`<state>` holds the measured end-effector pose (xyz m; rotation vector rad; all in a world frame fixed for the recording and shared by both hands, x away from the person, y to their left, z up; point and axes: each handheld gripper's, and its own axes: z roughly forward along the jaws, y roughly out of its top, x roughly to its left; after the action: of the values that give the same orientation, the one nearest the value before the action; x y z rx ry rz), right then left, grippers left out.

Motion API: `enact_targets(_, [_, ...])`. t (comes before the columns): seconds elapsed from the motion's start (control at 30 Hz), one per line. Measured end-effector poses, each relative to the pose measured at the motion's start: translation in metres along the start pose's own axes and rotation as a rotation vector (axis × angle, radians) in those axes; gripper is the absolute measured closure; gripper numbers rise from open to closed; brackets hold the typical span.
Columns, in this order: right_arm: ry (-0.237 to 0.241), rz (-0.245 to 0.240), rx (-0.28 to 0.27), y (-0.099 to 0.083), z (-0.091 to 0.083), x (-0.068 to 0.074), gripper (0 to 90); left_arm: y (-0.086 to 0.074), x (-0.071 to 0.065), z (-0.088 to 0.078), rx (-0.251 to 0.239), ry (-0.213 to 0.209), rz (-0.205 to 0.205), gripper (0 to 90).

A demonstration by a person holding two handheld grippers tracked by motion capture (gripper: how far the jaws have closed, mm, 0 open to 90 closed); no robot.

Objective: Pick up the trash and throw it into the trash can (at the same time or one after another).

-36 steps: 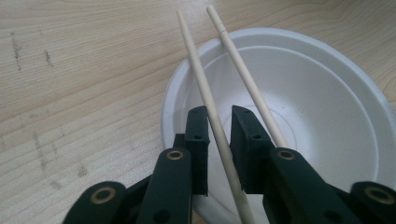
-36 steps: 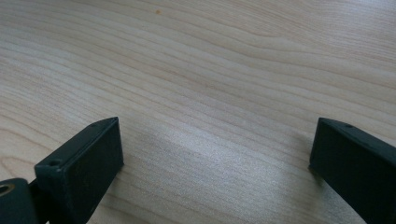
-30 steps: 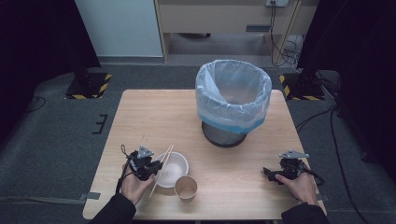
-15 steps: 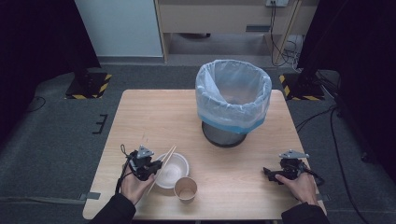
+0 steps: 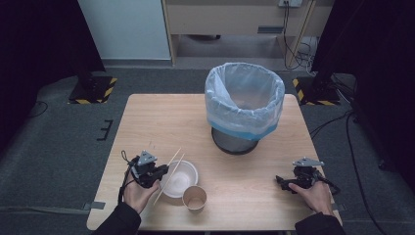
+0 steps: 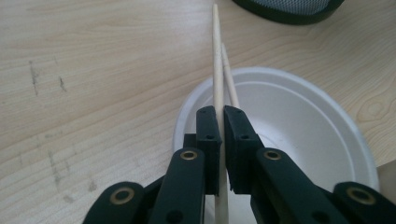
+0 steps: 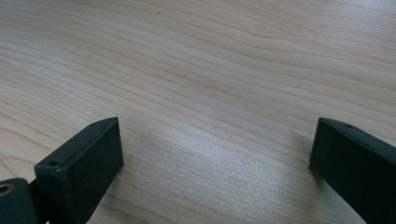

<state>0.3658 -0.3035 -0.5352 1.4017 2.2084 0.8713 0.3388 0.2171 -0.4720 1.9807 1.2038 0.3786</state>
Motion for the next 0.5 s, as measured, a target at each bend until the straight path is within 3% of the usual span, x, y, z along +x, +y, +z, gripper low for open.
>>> enact_targets(0.5, [0.005, -0.007, -0.016, -0.001, 0.000, 0.000, 2.4, 0.017, 0.000, -0.030, -0.174, -0.031, 0.010, 84.9])
